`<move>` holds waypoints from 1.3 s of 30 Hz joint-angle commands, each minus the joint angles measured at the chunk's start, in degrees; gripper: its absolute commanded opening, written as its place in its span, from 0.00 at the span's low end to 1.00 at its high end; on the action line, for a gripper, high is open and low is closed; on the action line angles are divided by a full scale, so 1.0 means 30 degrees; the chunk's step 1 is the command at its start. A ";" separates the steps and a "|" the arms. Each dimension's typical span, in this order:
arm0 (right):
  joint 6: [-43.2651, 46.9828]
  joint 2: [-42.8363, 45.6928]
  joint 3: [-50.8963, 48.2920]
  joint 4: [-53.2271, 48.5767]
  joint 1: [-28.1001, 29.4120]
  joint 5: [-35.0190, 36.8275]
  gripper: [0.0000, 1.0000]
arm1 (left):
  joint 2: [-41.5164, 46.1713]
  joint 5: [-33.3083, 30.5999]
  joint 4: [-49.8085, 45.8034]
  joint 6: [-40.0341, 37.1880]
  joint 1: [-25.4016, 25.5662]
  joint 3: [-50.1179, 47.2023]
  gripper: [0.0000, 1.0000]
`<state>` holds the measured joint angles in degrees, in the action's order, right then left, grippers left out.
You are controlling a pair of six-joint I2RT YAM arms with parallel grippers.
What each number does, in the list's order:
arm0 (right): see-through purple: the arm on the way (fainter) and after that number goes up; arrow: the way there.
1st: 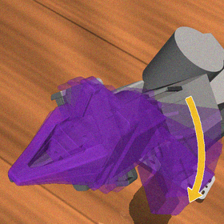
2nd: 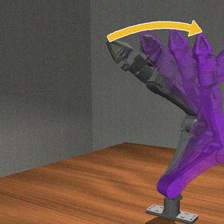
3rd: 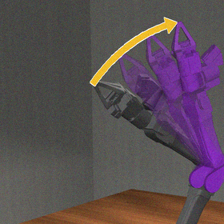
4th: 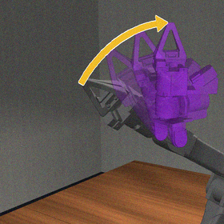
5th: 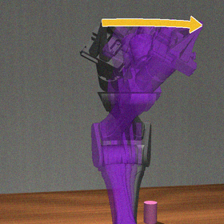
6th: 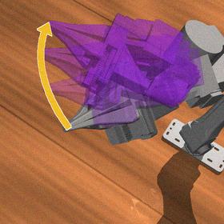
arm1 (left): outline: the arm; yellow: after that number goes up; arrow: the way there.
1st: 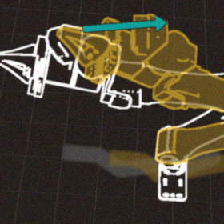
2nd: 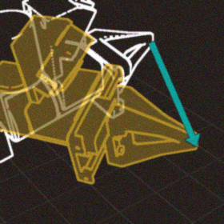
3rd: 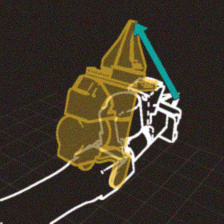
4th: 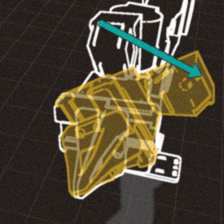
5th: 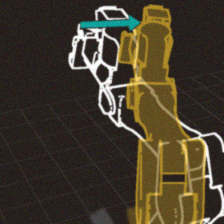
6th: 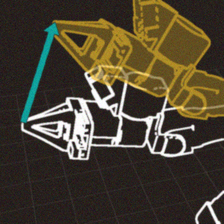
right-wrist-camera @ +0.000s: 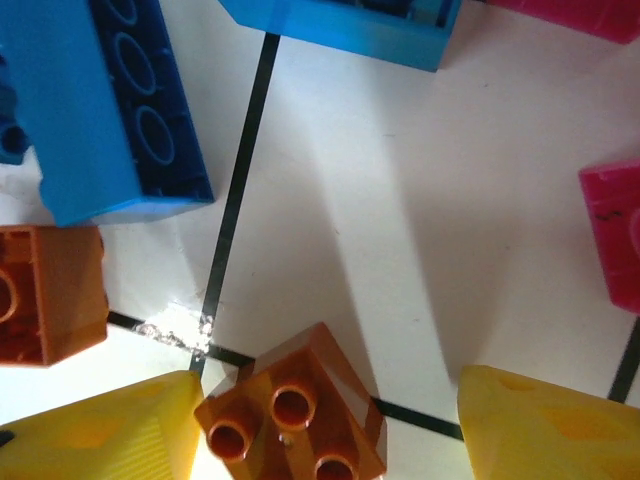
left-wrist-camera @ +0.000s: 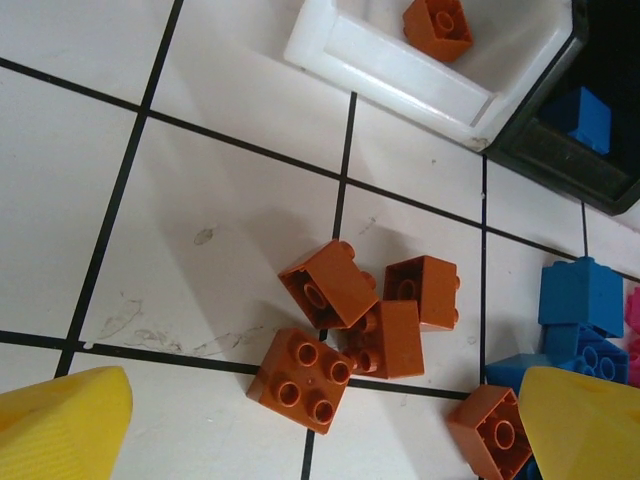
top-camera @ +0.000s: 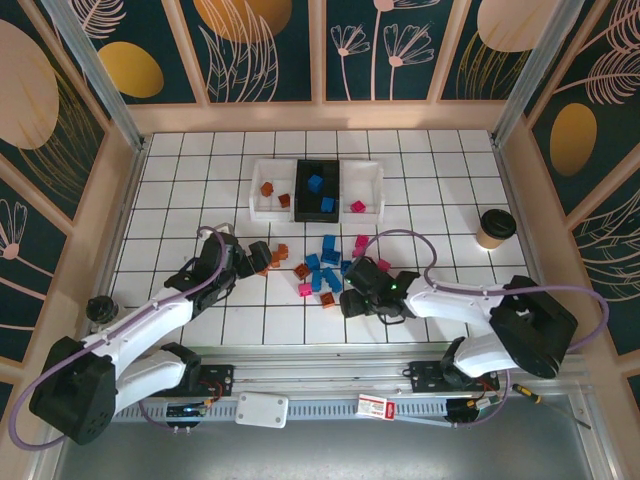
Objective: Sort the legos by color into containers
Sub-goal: Pick up the lego from the bottom-center of the table, then place the lego in the container.
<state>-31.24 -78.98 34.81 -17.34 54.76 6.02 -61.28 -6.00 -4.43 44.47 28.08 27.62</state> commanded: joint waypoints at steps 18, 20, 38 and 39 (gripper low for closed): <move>0.1255 0.2066 0.1432 -0.1312 0.0386 -0.0367 0.29 | 0.0680 -0.0569 -0.0459 -0.0159 -0.0050 -0.0064 0.99; 0.1727 0.2345 0.2517 -0.1250 0.0300 -0.0268 0.28 | 0.1073 -0.1266 -0.0953 -0.0173 -0.0045 -0.0075 0.99; 0.5142 -1.4497 2.2114 0.3454 -0.3651 -0.2850 0.28 | 0.3408 -0.1909 -0.2111 0.0728 -0.0047 -0.0998 0.99; 0.5083 -1.5199 2.2924 0.3240 -0.3688 -0.2732 0.28 | 0.3349 -0.1797 -0.2021 0.0690 -0.0043 -0.1031 0.99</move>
<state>-16.78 -120.25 97.34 -5.52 44.16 -2.09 -51.46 -12.43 -9.74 45.58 28.08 25.36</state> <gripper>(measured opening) 0.328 0.988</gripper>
